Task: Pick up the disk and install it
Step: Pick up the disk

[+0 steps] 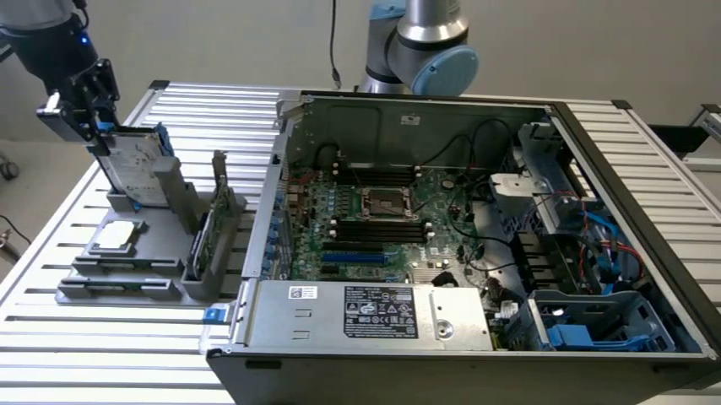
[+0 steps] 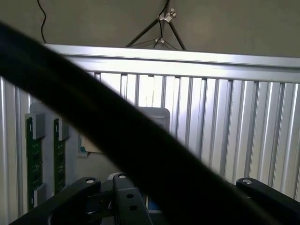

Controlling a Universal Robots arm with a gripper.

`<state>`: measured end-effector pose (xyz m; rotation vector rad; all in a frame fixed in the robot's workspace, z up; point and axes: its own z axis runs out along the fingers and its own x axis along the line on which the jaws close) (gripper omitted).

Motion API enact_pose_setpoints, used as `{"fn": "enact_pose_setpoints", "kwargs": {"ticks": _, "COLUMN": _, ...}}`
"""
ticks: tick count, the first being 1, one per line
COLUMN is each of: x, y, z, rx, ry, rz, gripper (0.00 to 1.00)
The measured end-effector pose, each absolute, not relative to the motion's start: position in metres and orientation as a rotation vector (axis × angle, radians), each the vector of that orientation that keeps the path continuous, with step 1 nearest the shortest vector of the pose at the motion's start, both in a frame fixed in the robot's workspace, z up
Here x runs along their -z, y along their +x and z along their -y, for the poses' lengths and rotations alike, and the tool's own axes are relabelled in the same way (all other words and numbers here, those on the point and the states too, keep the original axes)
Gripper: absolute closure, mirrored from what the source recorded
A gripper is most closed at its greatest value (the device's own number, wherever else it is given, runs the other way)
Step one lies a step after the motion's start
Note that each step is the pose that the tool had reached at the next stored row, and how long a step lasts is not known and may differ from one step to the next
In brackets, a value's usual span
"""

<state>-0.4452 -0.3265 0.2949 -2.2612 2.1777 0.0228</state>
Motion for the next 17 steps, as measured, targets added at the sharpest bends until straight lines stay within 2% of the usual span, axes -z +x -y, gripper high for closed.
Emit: {"fn": "enact_pose_setpoints", "kwargs": {"ticks": 17, "x": -0.2925, "y": -0.4467, "z": 0.3267, "rx": -0.029, "ry": -2.202, "rz": -2.231, "gripper": 0.46}}
